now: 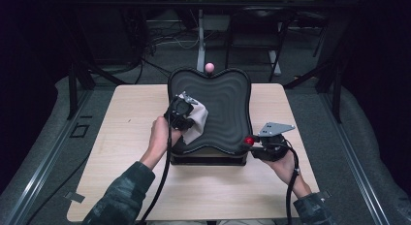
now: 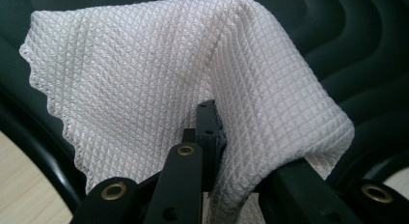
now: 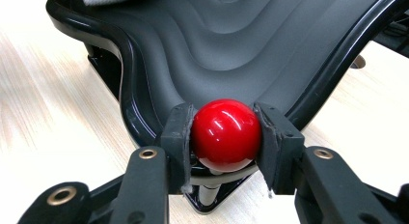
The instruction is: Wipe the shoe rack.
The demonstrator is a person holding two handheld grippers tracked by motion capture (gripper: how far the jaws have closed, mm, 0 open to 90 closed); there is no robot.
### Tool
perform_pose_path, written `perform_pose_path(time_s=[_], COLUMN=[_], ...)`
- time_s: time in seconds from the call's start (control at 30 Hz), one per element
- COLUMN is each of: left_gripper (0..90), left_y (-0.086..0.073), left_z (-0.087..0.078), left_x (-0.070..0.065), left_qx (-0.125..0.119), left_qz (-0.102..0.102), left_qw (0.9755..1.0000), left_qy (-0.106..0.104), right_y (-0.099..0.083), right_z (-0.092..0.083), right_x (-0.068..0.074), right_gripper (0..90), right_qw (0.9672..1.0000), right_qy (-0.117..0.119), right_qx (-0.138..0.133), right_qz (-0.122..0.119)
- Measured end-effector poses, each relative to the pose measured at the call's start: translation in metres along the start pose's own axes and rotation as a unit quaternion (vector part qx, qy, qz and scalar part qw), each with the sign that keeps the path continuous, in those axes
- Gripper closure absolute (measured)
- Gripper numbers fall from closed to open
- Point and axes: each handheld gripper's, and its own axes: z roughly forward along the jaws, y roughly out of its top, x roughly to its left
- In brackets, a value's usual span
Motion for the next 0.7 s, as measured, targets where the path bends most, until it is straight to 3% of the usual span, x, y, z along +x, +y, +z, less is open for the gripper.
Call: perform_pose_path(time_s=[0.3,0.47,0.7], left_gripper=[82.8,82.7,81.9], left_y=[-0.012,-0.018,-0.018], left_z=[0.0,-0.001,-0.001], left_x=[-0.014,-0.022,-0.025], left_qx=[0.0,0.012,0.016], left_qz=[0.008,0.019,0.031], left_qw=[0.9998,0.9993,0.9991], left_qy=[-0.019,-0.031,-0.026], right_y=[0.0,0.0,0.0], right_z=[0.0,0.0,0.0], right_x=[0.0,0.0,0.0], right_gripper=[59.8,59.8,59.8], right_qw=[1.0,1.0,1.0], right_qy=[-0.001,-0.001,-0.001], right_qx=[0.0,0.0,0.0], right_qz=[0.0,0.0,0.0])
